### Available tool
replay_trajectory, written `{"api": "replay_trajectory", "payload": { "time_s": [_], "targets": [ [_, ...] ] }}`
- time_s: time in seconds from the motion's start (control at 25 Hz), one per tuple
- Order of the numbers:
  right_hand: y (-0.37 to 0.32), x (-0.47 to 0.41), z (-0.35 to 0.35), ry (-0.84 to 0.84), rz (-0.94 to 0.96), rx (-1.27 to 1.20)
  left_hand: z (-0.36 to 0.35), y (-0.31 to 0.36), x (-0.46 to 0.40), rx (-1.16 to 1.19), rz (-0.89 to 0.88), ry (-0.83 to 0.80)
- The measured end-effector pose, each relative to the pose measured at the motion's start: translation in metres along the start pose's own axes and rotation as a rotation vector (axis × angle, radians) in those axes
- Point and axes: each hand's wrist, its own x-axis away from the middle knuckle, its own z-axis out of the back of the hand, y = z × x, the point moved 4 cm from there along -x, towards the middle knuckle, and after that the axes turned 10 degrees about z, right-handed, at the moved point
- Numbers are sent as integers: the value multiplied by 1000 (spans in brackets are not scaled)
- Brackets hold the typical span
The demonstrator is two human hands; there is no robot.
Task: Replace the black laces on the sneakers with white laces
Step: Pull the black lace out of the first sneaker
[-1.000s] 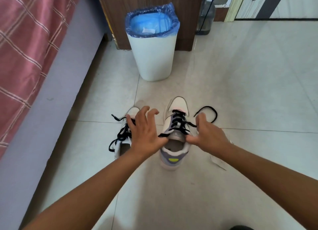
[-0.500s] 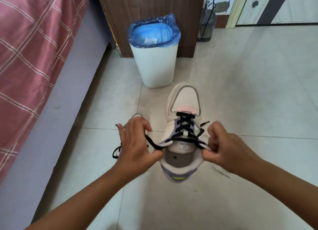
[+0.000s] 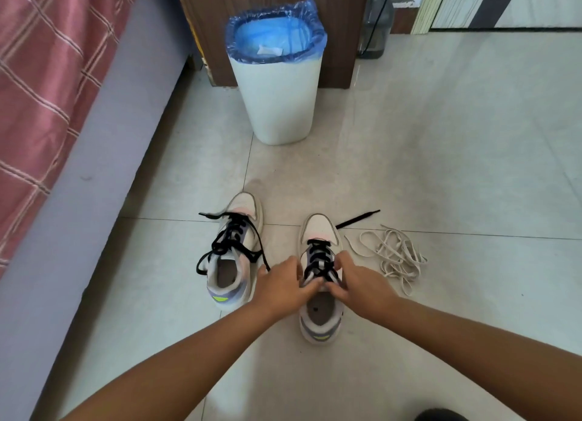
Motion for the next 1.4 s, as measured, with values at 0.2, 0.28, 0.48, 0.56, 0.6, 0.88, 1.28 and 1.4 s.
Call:
{"api": "replay_trajectory", "payload": {
  "time_s": [0.2, 0.28, 0.48, 0.56, 0.6, 0.88, 1.28, 1.4],
  "targets": [
    [4, 4, -5, -52, -132, -20, 10, 7, -16, 76, -29, -152],
    [5, 0, 0, -91, -137, 120, 16, 16, -18, -74, -114, -111],
    [12, 0, 10, -85, -146, 184, 26, 30, -27, -801, -516, 188],
    [10, 1, 9, -92, -136, 215, 25, 29, -28, -992, -620, 300],
    [10, 1, 9, -85, -132, 227, 25, 29, -30, -970, -530, 220],
    [27, 1, 11, -56, -180, 252, 2, 21, -30, 210, 274, -549],
    [30, 3, 6, -86, -190, 177, 18, 10, -41, 243, 109, -126],
    [31, 4, 6, -84, -188, 158, 16, 8, -36, 958, 311, -368]
  ]
}}
